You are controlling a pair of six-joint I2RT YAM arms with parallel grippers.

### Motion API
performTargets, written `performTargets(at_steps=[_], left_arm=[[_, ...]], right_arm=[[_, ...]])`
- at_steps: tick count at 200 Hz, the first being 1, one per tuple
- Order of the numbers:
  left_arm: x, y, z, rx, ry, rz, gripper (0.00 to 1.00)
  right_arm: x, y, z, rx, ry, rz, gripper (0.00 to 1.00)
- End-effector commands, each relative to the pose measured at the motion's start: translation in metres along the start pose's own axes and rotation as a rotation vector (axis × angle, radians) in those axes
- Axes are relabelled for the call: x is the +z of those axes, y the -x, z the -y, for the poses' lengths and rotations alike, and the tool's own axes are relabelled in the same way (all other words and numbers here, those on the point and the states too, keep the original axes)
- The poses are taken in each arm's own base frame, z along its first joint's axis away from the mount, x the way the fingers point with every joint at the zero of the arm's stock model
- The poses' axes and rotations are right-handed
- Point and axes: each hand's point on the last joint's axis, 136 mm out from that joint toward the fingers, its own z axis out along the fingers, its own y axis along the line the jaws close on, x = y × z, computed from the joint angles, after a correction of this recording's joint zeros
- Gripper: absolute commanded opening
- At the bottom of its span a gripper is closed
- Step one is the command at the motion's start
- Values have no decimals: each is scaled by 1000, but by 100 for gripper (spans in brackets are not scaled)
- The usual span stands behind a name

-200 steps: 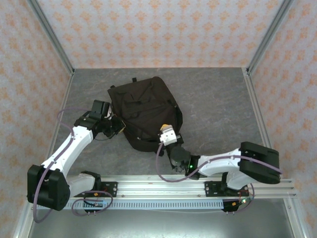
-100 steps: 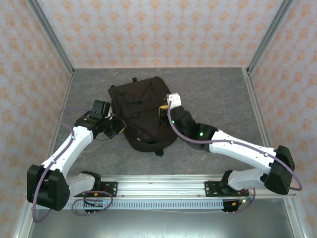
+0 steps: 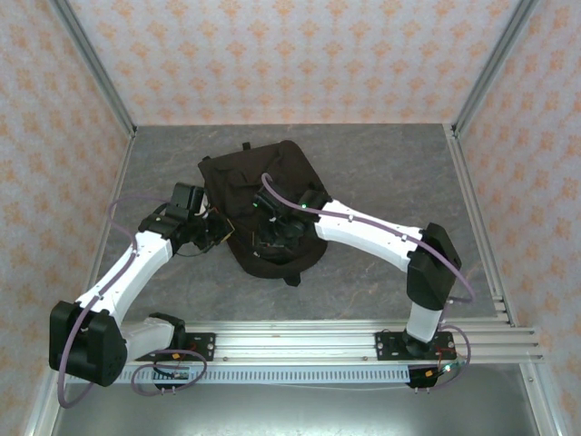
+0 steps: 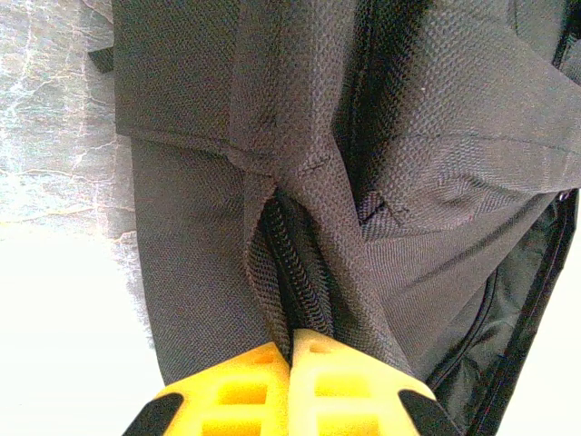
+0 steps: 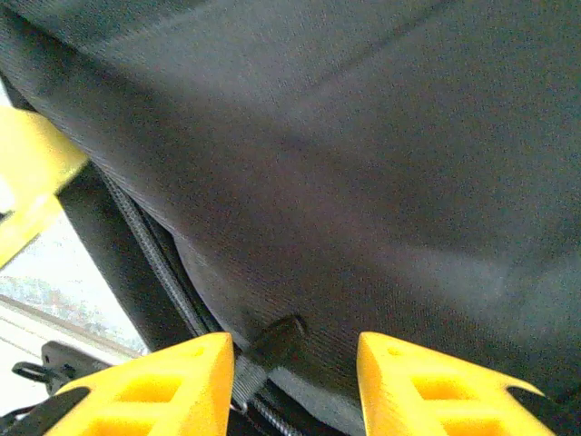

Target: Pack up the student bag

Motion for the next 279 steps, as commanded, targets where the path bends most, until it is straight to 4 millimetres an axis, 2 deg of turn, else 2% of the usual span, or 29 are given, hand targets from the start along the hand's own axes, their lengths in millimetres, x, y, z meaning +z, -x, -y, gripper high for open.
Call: performTargets(at_steps=[1, 33, 83, 109, 144, 210, 241, 279], left_arm=[[2, -2, 7, 25, -32, -5, 0], [1, -3, 8, 26, -37, -4, 0], [1, -6, 7, 30, -35, -6, 0], [1, -8, 5, 31, -30, -8, 0], [3, -9, 4, 30, -29, -10, 0], [5, -8, 5, 30, -30, -9, 0], [6, -9, 4, 29, -25, -12, 0], [4, -9, 3, 34, -21, -6, 0]], right_arm=[[-2, -11, 2, 92, 10, -53, 40], [5, -5, 6, 87, -8, -25, 39], [14, 9, -6, 43, 1, 11, 32], [11, 14, -8, 6, -6, 30, 29], [2, 20, -8, -56, -26, 76, 32], [9, 20, -15, -80, 30, 93, 34], [10, 21, -17, -90, 58, 106, 30], [15, 16, -10, -96, 38, 93, 26]])
